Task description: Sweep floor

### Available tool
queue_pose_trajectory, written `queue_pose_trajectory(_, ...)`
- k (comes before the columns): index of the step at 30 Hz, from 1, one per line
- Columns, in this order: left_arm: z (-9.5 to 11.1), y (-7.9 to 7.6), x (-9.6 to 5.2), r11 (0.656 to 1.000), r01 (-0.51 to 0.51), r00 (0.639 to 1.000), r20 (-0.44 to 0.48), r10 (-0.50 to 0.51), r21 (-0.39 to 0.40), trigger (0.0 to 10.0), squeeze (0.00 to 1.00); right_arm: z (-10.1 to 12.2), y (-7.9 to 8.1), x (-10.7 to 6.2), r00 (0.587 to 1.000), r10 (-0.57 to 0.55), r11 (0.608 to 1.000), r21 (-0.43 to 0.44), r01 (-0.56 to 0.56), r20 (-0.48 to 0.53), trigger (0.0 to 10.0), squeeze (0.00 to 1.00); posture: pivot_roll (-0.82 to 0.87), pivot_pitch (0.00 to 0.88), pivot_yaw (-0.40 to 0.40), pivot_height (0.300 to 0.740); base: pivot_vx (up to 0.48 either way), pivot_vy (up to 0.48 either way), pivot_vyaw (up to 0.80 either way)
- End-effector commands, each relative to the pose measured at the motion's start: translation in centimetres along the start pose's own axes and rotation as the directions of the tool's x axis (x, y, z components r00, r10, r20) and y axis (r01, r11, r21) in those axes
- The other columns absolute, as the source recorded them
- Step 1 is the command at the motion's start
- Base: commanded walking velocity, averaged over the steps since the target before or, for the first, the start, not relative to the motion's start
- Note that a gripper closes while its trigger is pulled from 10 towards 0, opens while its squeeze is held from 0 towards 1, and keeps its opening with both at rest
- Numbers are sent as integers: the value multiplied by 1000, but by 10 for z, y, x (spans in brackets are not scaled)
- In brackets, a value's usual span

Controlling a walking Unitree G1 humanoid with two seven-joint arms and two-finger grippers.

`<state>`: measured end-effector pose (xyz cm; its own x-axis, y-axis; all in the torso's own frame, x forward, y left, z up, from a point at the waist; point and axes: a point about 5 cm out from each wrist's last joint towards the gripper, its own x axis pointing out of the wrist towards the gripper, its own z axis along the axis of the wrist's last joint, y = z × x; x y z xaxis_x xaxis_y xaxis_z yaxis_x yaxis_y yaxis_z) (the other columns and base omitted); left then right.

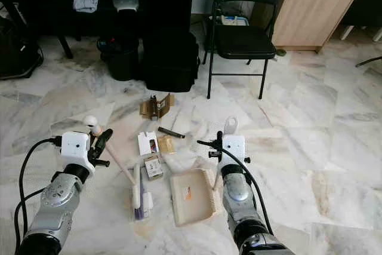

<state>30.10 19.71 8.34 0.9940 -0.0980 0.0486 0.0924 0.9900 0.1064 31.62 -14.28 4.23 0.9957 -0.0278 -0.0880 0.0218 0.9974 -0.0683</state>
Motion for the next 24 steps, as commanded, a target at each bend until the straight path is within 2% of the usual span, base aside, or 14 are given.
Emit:
queue_pose_trajectory(1, 2, 0, -1, 1000, -6, 1000, 16, 6, 8, 10000, 0, -1, -3, -1, 1000, -19, 1000, 11, 19, -4, 10000, 0, 114, 77, -80, 740, 0, 386, 0)
queue_pose_trajectory(4, 3, 1, -1, 1000, -13, 1000, 21, 13, 9, 10000, 0, -2, -4, 0, 1000, -23, 1000, 7, 23, -15, 10000, 0, 114, 77, -80, 740, 0, 391, 0)
queue_pose_trajectory(8, 5, 5, 0, 999, -34, 999, 36, 33, 9, 10000, 0, -2, -4, 0, 1000, -22, 1000, 12, 23, -15, 10000, 0, 113, 85, -80, 740, 0, 394, -800)
queue_pose_trajectory(17, 13, 10, 1, 998, -64, 995, 72, 63, 10, 10000, 0, -3, -3, -1, 1000, -17, 1000, 5, 17, -18, 10000, 0, 114, 91, -81, 740, 0, 384, 0)
queue_pose_trajectory(24, 15, 11, 1, 996, -82, 993, 88, 80, 18, 10000, 0, -4, -2, -1, 999, -19, 1000, 1, 19, -27, 10000, 0, 111, 96, -80, 740, 0, 0, 0)
